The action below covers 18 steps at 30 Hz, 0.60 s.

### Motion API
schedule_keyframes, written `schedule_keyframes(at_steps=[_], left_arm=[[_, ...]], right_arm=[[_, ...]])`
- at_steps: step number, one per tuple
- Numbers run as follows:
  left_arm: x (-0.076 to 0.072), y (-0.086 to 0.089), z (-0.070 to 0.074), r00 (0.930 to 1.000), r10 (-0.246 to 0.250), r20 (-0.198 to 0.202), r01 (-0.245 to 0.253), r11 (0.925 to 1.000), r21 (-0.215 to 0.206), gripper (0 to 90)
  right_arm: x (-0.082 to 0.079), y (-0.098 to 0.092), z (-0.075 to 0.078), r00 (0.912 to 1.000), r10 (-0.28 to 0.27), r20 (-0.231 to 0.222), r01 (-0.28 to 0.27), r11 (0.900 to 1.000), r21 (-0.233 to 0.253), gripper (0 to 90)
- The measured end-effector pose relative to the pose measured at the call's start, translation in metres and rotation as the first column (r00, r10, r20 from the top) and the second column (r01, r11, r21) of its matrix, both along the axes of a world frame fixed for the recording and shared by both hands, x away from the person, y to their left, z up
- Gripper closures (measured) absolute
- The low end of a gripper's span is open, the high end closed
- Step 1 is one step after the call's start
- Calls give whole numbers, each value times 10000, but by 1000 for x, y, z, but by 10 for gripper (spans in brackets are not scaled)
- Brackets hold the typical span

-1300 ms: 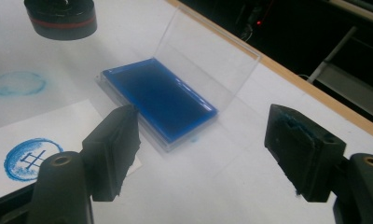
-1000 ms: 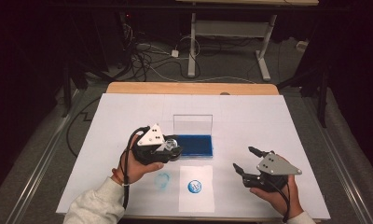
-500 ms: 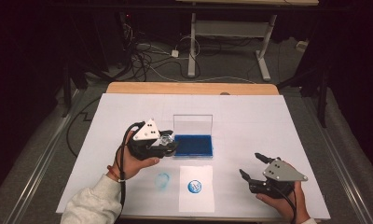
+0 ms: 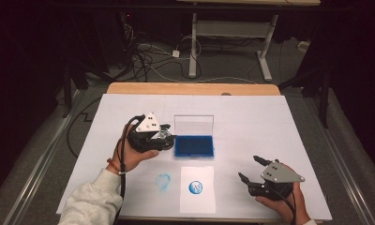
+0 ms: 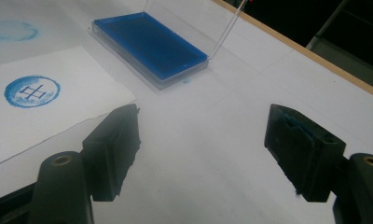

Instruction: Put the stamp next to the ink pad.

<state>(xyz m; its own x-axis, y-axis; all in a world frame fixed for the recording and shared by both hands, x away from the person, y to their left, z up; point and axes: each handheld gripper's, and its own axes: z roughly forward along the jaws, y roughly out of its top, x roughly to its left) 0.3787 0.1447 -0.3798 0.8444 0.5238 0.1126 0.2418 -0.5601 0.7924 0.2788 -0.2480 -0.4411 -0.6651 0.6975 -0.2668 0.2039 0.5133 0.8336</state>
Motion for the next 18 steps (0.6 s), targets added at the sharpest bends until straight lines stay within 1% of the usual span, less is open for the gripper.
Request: schedule_keyframes(at_steps=[2, 5, 7, 11, 13, 16, 18], left_arm=[[5, 1, -2, 9999, 97, -80, -96, 9999, 141, 544], [13, 1, -5, 9996, 223, -169, -217, 9992, 343, 544], [17, 2, -7, 9993, 280, -244, -273, 9993, 265, 544], [24, 1, -14, 9987, 260, -437, -244, 9990, 372, 544], [29, 1, -19, 9984, 350, -453, -329, 9984, 471, 544], [34, 1, -26, 9972, 447, -602, -420, 9981, 452, 544], [37, 0, -31, 9963, 479, -709, -441, 9976, 535, 544]], right_arm=[[2, 1, -2, 10000, 23, -59, -23, 10000, -82, 267], [2, 1, -3, 9999, 63, -103, -64, 9999, -81, 267], [2, 1, -3, 9999, 70, -89, -71, 9999, -75, 267], [3, 2, -3, 9999, 36, -111, -37, 10000, -69, 267], [4, 2, -4, 9999, 38, -134, -39, 9999, -94, 267], [4, 3, -4, 10000, 2, -99, -4, 9999, -162, 271], [4, 3, -4, 9999, 0, -103, -2, 9999, -172, 271]])
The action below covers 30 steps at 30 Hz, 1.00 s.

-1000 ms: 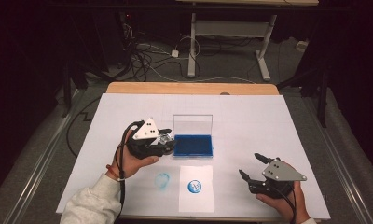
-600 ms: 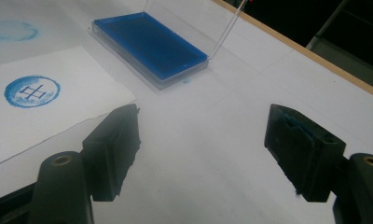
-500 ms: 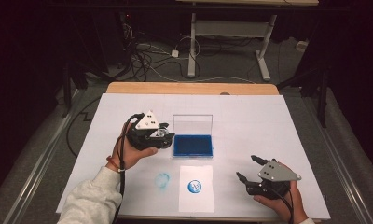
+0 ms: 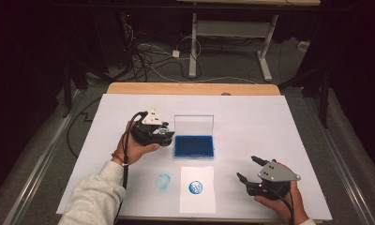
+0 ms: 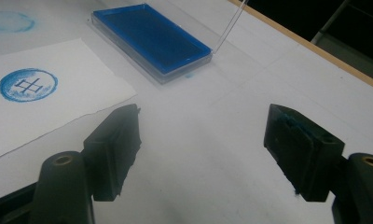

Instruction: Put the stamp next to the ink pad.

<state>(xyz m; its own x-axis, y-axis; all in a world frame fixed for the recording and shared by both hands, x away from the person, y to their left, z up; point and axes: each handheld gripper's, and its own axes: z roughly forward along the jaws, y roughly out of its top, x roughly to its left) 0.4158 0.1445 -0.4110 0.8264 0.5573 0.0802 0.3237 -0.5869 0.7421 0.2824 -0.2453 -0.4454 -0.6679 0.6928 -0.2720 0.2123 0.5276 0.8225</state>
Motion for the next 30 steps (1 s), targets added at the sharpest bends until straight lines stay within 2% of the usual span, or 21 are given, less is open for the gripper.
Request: schedule_keyframes(at_steps=[2, 7, 11, 18, 23, 30], left_arm=[[1, -2, -4, 10000, 54, 25, -55, 9997, 226, 544], [5, -5, -13, 9998, 114, -137, -110, 9996, 260, 543], [6, -5, -18, 9995, 283, -151, -276, 9985, 473, 543], [6, -5, -28, 9990, 324, -299, -311, 9985, 454, 542], [6, -7, -35, 9986, 433, -319, -412, 9971, 633, 542], [5, -6, -38, 9984, 452, -351, -435, 9979, 490, 540]], right_arm=[[0, 0, 0, 10000, -24, -17, 24, 10000, 26, 271], [0, 0, -1, 10000, 42, -80, -42, 10000, -30, 272], [0, 2, -1, 9998, 154, -108, -155, 9998, -90, 274], [0, 3, -2, 9997, 200, -130, -202, 9997, -133, 274], [0, 3, -2, 9996, 228, -157, -231, 9996, -173, 275], [0, 3, -3, 9996, 241, -137, -243, 9995, -199, 276]])
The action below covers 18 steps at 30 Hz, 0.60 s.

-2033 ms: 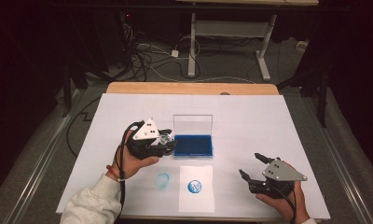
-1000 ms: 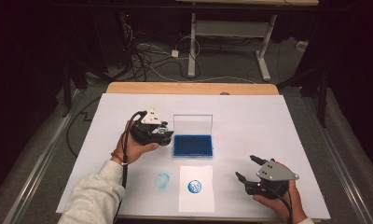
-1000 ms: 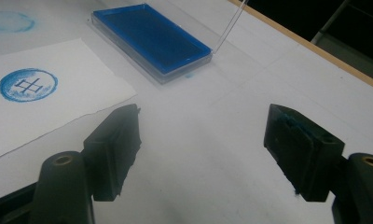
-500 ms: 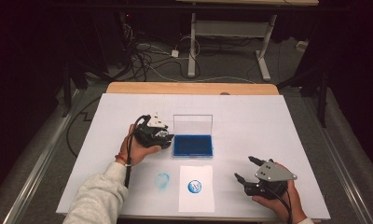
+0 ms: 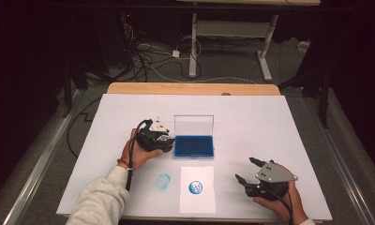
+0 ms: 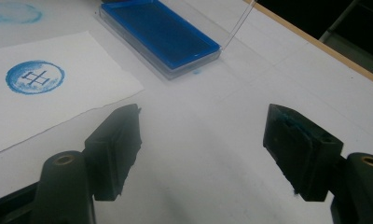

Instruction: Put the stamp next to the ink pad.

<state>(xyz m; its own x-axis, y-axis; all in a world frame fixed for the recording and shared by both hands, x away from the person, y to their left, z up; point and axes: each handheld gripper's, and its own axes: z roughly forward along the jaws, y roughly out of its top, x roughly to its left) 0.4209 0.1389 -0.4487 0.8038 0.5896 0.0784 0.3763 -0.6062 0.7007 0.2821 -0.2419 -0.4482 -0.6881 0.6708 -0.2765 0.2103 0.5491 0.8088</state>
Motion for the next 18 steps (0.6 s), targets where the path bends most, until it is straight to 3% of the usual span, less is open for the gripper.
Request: schedule_keyframes(at_steps=[7, 12, 18], left_arm=[[2, 5, -4, 9996, 224, -186, -229, 9993, -288, 538], [2, 3, -4, 9996, 254, -149, -256, 9996, -120, 528], [1, 3, -2, 9993, 376, -50, -377, 9988, -299, 464]], right_arm=[[0, 0, 0, 10000, 25, 1, -25, 10000, -32, 277], [-1, 0, 0, 10000, 36, 31, -36, 10000, -11, 279], [-1, 0, 1, 10000, 49, 60, -49, 10000, -18, 278]])
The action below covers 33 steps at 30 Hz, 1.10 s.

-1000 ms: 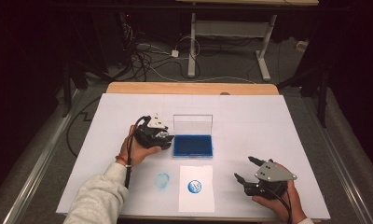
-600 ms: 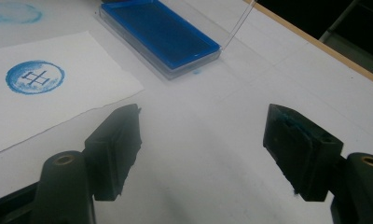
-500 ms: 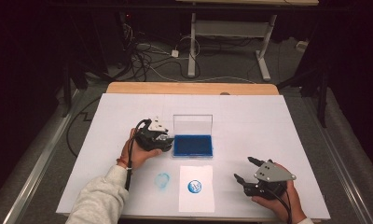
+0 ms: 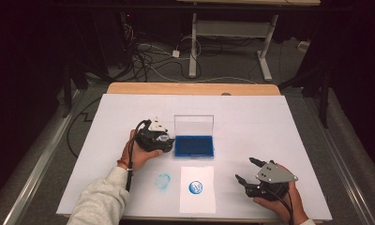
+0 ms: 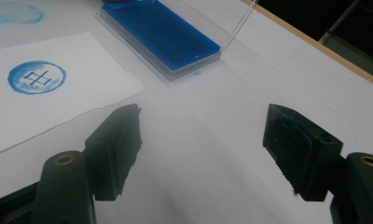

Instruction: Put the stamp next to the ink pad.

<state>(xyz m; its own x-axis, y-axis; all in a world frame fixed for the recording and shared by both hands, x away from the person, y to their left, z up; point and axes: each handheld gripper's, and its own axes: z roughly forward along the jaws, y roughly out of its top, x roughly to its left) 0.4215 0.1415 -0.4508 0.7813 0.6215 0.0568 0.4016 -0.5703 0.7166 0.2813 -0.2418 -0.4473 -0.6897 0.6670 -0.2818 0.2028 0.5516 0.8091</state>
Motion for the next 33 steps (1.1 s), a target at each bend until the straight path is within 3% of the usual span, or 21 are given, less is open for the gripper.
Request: schedule_keyframes(at_steps=[8, 17, 24, 33], left_arm=[[-4, 1, 8, 9974, 381, 619, -369, 9991, -203, 380], [-6, 1, 11, 9916, 925, 900, -875, 9944, -588, 227], [-7, 0, 11, 9932, 753, 893, -692, 9952, -690, 154], [-12, -2, 16, 9922, 486, 1148, -419, 9973, -604, 155]], right_arm=[[0, 0, 0, 10000, 37, -10, -37, 10000, -19, 278], [0, 0, 1, 10000, 83, 28, -83, 10000, -6, 276], [-1, 0, 1, 9999, 103, 58, -103, 9999, 19, 275], [-1, 0, 2, 9999, 104, 95, -104, 9999, 35, 273]])
